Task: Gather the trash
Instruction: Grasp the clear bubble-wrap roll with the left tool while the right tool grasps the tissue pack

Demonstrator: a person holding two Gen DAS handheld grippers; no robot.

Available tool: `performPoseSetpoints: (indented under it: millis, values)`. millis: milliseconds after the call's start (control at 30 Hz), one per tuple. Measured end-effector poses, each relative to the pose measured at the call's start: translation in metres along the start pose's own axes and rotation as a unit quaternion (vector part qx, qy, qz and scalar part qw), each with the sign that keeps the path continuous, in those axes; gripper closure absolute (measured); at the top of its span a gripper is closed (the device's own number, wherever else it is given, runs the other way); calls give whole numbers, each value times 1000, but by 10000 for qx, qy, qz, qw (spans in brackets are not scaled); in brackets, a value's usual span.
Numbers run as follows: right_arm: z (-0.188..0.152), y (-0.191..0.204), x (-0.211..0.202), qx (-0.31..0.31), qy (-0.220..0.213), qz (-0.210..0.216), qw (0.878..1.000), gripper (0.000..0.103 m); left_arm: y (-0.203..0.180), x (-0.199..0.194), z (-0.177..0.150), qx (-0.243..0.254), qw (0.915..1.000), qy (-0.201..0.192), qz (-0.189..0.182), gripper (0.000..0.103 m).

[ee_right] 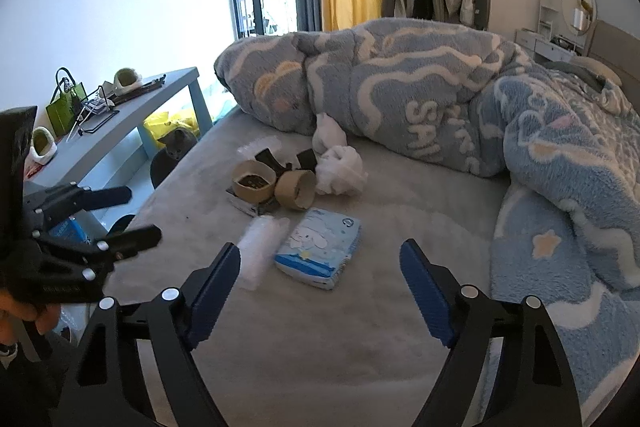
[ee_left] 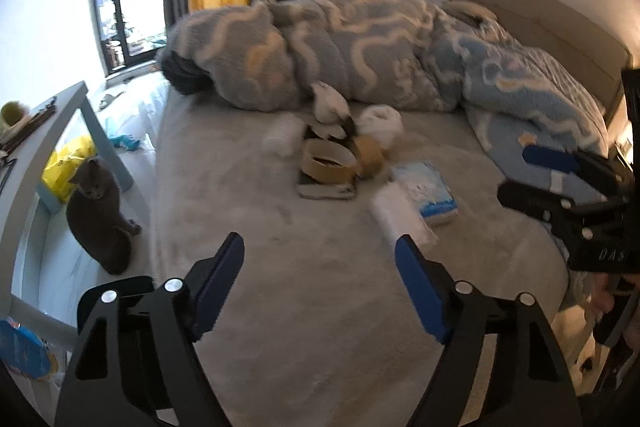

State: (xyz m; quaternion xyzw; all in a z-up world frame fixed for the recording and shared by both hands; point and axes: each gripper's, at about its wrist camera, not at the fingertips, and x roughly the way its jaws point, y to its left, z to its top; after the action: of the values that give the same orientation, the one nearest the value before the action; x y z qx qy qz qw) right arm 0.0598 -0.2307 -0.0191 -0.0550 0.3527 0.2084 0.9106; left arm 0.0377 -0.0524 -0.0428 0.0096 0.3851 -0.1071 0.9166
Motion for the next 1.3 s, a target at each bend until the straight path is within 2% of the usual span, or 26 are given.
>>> performPoseSetpoints:
  millis: [67, 133, 267, 400, 633, 700, 767, 800, 867, 1067, 1300]
  values:
    - [1, -3, 4, 49, 62, 40, 10000, 20, -6, 8, 0, 21, 9998, 100, -147, 23]
    - [2, -6, 7, 39, 106, 63, 9999, 20, -10, 14, 2, 18, 9995, 172, -258, 30]
    - [4, -12, 14, 39, 197, 116, 9997, 20, -15, 29, 4, -85, 9981, 336, -510, 36]
    - [3, -23, 21, 90, 291, 158, 9994, 20, -26, 39, 8, -89, 9967, 423, -694, 37]
    - [4, -37, 32, 202, 361, 252, 9988, 21, -39, 58, 12, -43, 9947, 654, -794, 37]
    - [5, -41, 37, 226, 418, 265, 9985, 21, -41, 67, 14, -47, 9941, 751, -784, 41]
    - [7, -43, 41, 264, 438, 283, 9983, 21, -42, 75, 14, -2, 9937, 873, -706, 53]
    - [7, -45, 44, 310, 451, 322, 9980, 21, -42, 79, 14, 7, 9931, 941, -705, 62]
    - [7, -47, 49, 395, 518, 322, 9974, 21, -39, 84, 13, -84, 9917, 1040, -752, 63]
    - [4, -46, 62, 565, 694, 408, 9951, 21, -32, 81, 13, -146, 9902, 1034, -923, 67]
    - [6, -34, 71, 607, 779, 453, 9941, 21, -23, 60, 15, -131, 9921, 777, -979, 68]
